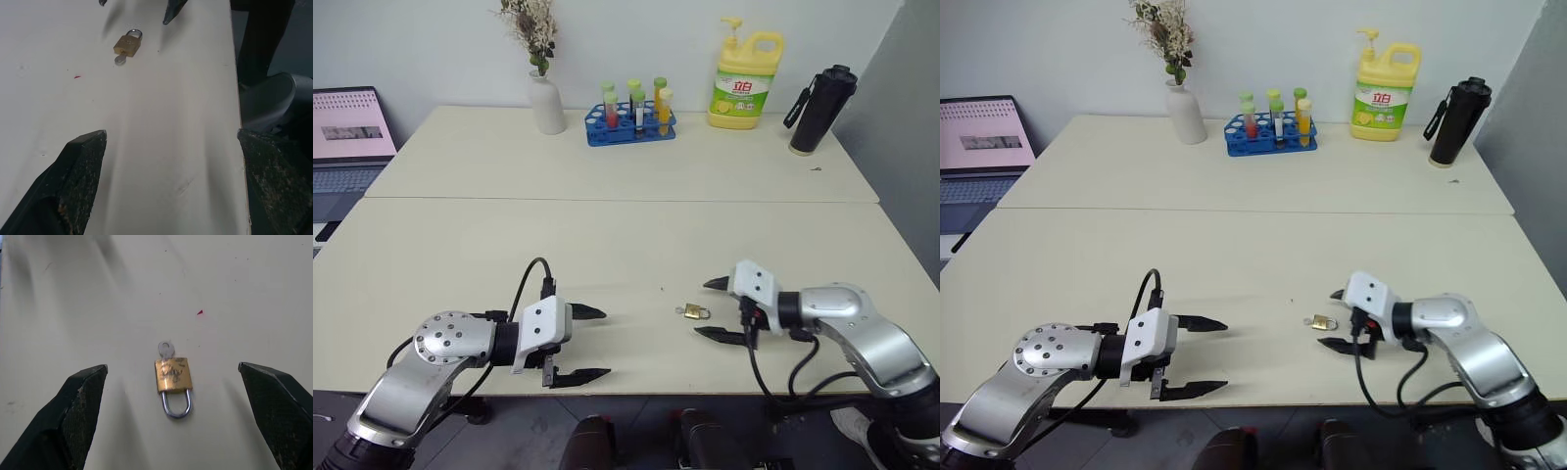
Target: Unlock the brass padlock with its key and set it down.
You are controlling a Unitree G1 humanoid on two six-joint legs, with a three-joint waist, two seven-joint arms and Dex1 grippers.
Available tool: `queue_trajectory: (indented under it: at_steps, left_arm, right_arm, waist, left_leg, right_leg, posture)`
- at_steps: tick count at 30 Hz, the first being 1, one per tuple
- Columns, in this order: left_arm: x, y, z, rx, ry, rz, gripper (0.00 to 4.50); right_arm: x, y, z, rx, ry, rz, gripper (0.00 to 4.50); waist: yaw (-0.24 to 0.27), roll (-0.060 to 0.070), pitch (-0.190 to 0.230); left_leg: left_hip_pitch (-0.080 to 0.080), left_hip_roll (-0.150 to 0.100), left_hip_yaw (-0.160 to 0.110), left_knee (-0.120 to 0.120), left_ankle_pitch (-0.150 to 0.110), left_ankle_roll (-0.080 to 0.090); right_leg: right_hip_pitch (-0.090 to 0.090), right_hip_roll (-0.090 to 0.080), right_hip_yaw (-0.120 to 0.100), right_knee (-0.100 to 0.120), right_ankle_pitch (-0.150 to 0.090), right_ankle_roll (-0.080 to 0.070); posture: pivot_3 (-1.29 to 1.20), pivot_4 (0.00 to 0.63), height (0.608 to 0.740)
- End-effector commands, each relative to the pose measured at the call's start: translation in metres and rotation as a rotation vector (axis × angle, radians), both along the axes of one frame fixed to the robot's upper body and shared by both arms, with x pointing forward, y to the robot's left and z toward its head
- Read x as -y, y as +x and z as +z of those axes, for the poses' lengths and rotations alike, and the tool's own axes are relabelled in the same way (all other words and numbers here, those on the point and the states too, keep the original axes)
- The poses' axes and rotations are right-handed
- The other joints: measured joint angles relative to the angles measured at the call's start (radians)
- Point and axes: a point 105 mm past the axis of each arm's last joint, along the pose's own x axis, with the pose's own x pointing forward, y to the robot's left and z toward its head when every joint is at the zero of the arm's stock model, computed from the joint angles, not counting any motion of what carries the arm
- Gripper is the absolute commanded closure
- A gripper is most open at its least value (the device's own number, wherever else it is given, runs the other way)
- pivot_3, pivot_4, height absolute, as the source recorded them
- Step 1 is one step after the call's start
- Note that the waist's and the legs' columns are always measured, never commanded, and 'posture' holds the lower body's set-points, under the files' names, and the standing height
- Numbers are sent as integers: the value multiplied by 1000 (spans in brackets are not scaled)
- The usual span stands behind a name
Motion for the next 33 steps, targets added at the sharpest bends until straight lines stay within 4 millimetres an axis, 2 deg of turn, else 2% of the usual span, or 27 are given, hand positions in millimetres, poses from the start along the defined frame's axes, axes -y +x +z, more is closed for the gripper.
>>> queue_trajectory:
  at_steps: [1, 6, 10, 20, 23, 26, 31, 33]
  left_arm:
    - [8, -5, 9, 50, -16, -37, 13]
    - [7, -8, 8, 50, -10, -43, 13]
    - [6, -5, 10, 57, -3, -44, 13]
    - [8, -2, 11, 66, 1, -52, 13]
    - [8, -1, 11, 69, 8, -53, 0]
    - [8, 0, 11, 71, 7, -54, 0]
    - [8, 2, 11, 72, 7, -55, 0]
    - [8, 2, 11, 72, 8, -55, 0]
  right_arm:
    - [-9, 3, -4, -17, -4, -28, 0]
    - [-9, 5, -11, -34, -18, -36, 0]
    - [-5, 13, -17, -37, -50, -54, 0]
    - [-3, 15, -23, -52, -51, -70, 0]
    - [-2, 15, -26, -21, -85, -62, 623]
    - [-2, 12, -30, 1, -118, -37, 1658]
    - [0, 11, -36, -81, -96, -80, 3418]
    - [3, 11, -37, -98, -94, -89, 3550]
  waist:
    - [1, 0, 0]
    - [2, 0, 0]
    - [0, 0, 0]
    - [0, 0, 0]
    - [0, 0, 0]
    - [0, 0, 0]
    - [0, 0, -1]
    - [0, 0, -1]
  left_leg:
    - [0, 0, 0, 0, 0, 0]
    - [0, -1, 0, 0, 0, 0]
    - [0, 0, 0, 0, 0, 0]
    - [0, 0, 0, 0, 0, 0]
    - [0, 0, 0, 0, 0, 0]
    - [0, 0, 0, 0, 0, 0]
    - [1, 0, 0, 0, 0, 0]
    - [1, 0, 0, 0, 0, 0]
  right_leg:
    - [0, 0, 0, 0, 0, 0]
    - [0, 0, 0, 0, 0, 0]
    - [0, 0, -1, 0, 0, 0]
    - [0, 0, -1, 0, 0, 0]
    - [0, 0, -1, 0, 0, 0]
    - [0, 0, -1, 0, 0, 0]
    - [0, 0, -1, 0, 0, 0]
    - [1, 0, -1, 0, 0, 0]
  posture:
    - [0, 150, 740]
    - [0, 150, 740]
    - [0, 150, 740]
    - [0, 150, 740]
    - [0, 150, 740]
    - [0, 150, 740]
    - [0, 150, 740]
    - [0, 150, 740]
